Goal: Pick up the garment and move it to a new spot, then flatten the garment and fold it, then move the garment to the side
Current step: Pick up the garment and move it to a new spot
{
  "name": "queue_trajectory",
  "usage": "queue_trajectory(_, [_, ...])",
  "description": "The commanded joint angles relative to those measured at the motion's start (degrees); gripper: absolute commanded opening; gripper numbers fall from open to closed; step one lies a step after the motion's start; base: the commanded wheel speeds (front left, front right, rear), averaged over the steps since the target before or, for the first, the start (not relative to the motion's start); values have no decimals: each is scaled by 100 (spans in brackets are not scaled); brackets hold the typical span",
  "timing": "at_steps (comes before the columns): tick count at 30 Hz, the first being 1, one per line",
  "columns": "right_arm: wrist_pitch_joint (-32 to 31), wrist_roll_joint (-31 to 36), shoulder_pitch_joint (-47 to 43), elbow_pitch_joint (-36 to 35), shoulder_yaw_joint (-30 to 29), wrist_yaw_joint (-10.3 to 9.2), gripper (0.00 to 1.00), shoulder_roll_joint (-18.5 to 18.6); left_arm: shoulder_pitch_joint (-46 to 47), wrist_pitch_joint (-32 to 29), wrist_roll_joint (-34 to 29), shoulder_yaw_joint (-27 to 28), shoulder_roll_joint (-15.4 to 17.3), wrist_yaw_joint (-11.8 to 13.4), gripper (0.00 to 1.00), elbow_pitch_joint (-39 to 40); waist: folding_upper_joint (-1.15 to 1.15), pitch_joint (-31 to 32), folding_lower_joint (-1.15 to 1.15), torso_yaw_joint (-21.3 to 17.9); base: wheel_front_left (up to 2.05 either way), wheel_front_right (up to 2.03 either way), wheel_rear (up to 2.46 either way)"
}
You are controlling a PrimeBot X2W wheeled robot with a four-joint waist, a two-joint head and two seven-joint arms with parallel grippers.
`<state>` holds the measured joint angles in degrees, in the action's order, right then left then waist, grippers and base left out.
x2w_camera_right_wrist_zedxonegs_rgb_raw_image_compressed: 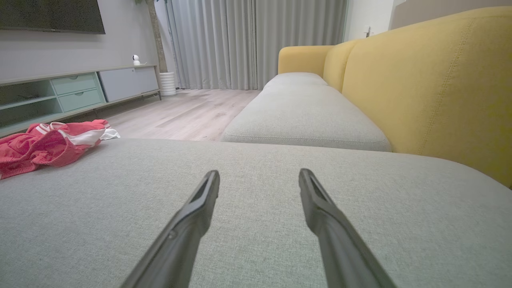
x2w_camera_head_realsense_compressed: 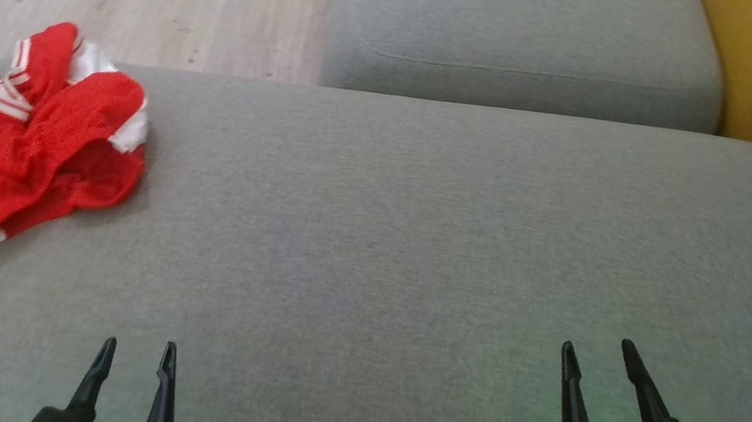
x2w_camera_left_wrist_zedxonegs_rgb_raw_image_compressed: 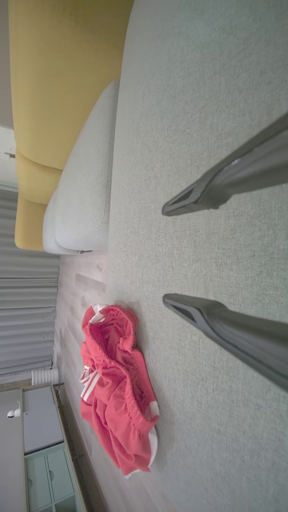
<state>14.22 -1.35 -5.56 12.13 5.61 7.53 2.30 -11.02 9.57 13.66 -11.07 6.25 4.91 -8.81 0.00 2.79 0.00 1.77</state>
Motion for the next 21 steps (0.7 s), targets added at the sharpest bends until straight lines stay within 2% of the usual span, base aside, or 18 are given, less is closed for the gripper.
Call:
queue_trajectory(1, [78,0,126,-208,115,-4,100,57,228,25,59,170,48,34,100,214,0,-8,0,100,0,0,0])
queue_trajectory(6, [78,-8,79,-295,51,-4,100,57,294,6,57,157,88,43,100,250,0,-35,0,620,0,0,0])
queue_trajectory(16, [78,-131,81,-327,147,-4,100,57,263,-53,64,238,240,135,100,418,0,-28,0,2051,0,0,0])
queue_trajectory(21, [78,-172,117,-309,225,-4,100,57,194,-86,113,333,334,179,100,519,0,3,0,2553,0,0,0])
